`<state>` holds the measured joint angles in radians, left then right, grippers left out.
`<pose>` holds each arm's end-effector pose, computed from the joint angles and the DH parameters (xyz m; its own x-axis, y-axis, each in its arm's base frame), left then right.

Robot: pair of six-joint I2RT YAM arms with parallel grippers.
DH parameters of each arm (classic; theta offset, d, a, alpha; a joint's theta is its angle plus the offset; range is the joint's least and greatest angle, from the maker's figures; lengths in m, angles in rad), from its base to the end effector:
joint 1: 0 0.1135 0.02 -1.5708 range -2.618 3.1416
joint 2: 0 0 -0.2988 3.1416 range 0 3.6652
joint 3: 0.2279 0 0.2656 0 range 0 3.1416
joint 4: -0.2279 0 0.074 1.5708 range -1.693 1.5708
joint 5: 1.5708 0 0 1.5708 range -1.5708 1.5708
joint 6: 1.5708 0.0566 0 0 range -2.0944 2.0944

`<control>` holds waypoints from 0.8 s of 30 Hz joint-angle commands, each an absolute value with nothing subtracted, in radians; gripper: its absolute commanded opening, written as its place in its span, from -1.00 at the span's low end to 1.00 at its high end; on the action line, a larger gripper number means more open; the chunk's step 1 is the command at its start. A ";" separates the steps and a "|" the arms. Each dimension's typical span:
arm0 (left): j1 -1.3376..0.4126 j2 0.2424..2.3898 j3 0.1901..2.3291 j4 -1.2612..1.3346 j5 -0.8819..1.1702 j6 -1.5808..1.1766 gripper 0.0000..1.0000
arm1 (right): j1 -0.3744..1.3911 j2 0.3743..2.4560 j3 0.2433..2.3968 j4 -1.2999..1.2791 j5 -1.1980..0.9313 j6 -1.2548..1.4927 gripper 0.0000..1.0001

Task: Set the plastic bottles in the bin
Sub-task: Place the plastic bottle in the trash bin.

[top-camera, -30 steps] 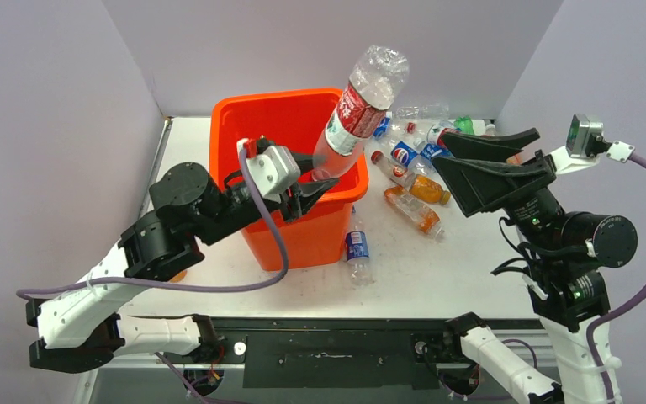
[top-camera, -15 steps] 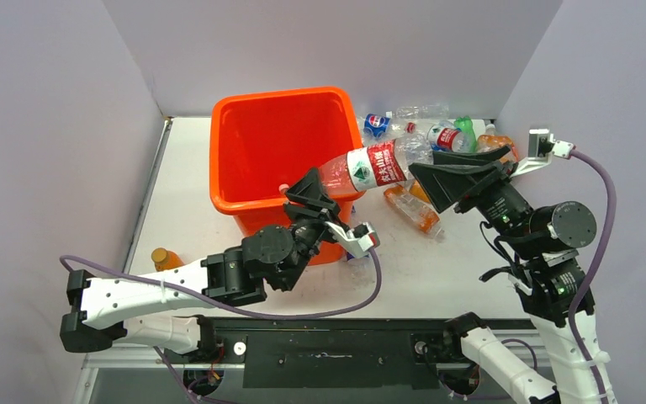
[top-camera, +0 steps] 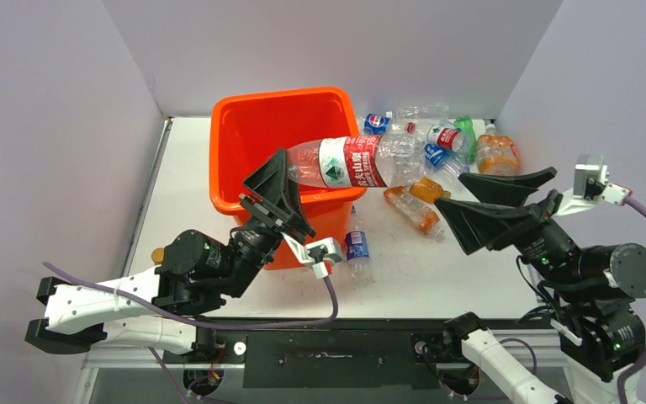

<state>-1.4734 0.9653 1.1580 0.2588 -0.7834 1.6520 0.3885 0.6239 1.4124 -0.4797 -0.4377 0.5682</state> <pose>0.0587 -0.1902 0.5174 0.6379 0.7338 -0.2339 -0.0945 0.3760 0.9218 0.0248 0.0361 0.5519 -0.1487 0.4658 -0.8723 -0.7555 0.5156 0.4041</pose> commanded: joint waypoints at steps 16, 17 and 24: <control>-1.345 1.033 1.304 0.212 -0.303 1.951 -1.00 | 0.485 1.022 1.901 -0.712 -0.621 0.596 0.79; -1.340 1.031 1.304 0.206 -0.298 1.951 -1.00 | 0.487 1.029 1.885 -0.709 -0.633 0.603 0.79; -1.289 1.032 1.289 0.189 -0.272 1.947 -1.00 | 0.486 1.058 1.812 -0.723 -0.710 0.622 0.79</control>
<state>-1.3003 1.0409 1.2480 0.1619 -0.3458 1.9453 0.4797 1.0458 1.8336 -0.6903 -0.6590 0.6163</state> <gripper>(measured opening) 0.348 0.897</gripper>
